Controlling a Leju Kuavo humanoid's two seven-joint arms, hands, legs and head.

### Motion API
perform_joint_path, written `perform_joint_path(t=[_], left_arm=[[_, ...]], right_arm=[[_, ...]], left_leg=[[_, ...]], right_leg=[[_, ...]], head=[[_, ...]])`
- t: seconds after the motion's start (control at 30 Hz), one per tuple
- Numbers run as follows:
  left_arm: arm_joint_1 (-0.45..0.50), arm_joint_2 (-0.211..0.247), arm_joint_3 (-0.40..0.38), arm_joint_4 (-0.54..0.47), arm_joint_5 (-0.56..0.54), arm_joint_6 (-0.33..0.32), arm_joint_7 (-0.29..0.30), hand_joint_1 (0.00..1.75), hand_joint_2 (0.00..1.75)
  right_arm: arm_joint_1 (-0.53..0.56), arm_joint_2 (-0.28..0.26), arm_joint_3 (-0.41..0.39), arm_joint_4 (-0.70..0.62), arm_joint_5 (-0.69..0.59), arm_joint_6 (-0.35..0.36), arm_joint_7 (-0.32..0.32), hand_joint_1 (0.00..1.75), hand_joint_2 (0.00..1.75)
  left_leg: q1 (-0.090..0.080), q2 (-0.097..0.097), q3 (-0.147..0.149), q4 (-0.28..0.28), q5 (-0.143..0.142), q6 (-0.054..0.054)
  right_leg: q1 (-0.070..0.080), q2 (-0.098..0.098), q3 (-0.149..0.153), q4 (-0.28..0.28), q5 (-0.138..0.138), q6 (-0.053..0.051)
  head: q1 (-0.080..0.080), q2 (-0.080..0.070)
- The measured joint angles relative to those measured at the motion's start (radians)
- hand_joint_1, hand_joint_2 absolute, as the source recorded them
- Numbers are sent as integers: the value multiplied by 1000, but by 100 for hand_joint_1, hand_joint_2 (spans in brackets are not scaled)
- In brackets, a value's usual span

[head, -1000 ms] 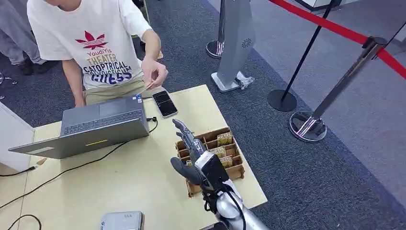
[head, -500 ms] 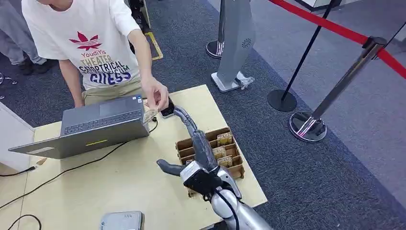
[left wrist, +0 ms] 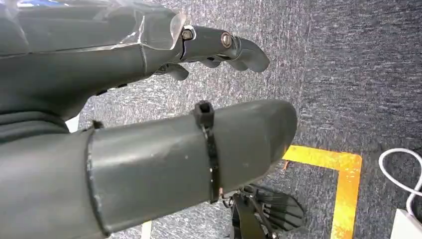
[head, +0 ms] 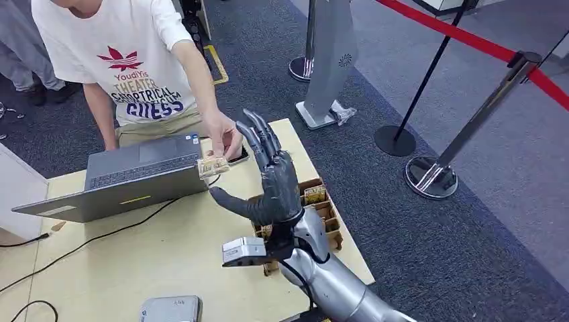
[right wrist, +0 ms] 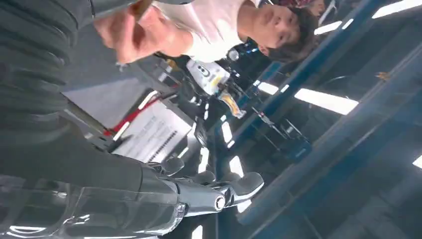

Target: Pass the card to the sensor for recognition and then transmit it.

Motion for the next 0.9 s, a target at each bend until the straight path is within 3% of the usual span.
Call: perform_joint_path(t=[0.17, 0.43, 0.63, 0.67, 0.7, 0.73, 0.77, 0.8, 0.87, 0.9], left_arm=[[0, 0, 0, 0, -5, 0, 0, 0, 0], [-2, 1, 1, 0, 13, 12, 12, 0, 0], [0, 1, 4, 0, 25, 15, 12, 0, 0], [-1, 1, 5, 0, 27, 17, 12, 0, 0], [-1, 1, 8, 0, 29, 19, 11, 0, 0], [-1, 0, 10, 0, 30, 21, 11, 0, 0], [-1, 0, 11, 0, 32, 23, 10, 0, 0], [0, 0, 13, 0, 33, 24, 9, 0, 0], [0, 0, 19, 0, 34, 27, 8, 0, 0], [0, 0, 21, 0, 35, 27, 6, 0, 0]], right_arm=[[-30, -5, 21, 28, 32, -30, 9, 0, 175], [-147, 20, 37, 158, 303, -53, -15, 0, 175], [-199, 37, 46, 245, 325, -53, -17, 0, 175], [-210, 40, 47, 264, 318, -53, -24, 30, 175], [-221, 44, 47, 288, 307, -53, -33, 30, 175], [-230, 48, 47, 302, 301, -53, -38, 58, 175], [-235, 53, 47, 314, 293, -53, -42, 141, 175], [-238, 56, 47, 323, 290, -53, -47, 145, 175], [-243, 62, 47, 339, 290, -53, -47, 175, 175], [-246, 64, 47, 346, 287, -53, -47, 175, 175]], left_leg=[[0, 0, -1, 0, 0, 0], [0, 0, 0, 0, 0, 0], [0, 0, -1, 0, 0, 0], [0, 0, -1, 0, 0, 0], [0, 0, -1, 0, 0, 0], [0, 0, -1, 0, 0, 0], [0, -1, -1, 0, 0, 0], [0, -1, -1, 0, 0, 0], [0, -1, -1, 0, 0, 0], [0, -1, -1, 0, 0, 0]], right_leg=[[0, 0, 0, 0, 0, 0], [0, 0, 0, 0, 0, 0], [0, 0, 0, 0, 0, 0], [0, 0, 0, 0, 0, 0], [0, 0, 0, 0, 0, 0], [0, 0, 0, 0, 0, 0], [0, 0, 0, 0, 0, 0], [0, -1, 0, 0, 0, 0], [0, 0, 0, 0, 0, 0], [0, 0, 0, 0, 0, 0]], head=[[0, 0], [0, 0], [0, 0], [0, 0], [0, 0], [0, 0], [0, 0], [0, 0], [0, 0], [0, 0]])
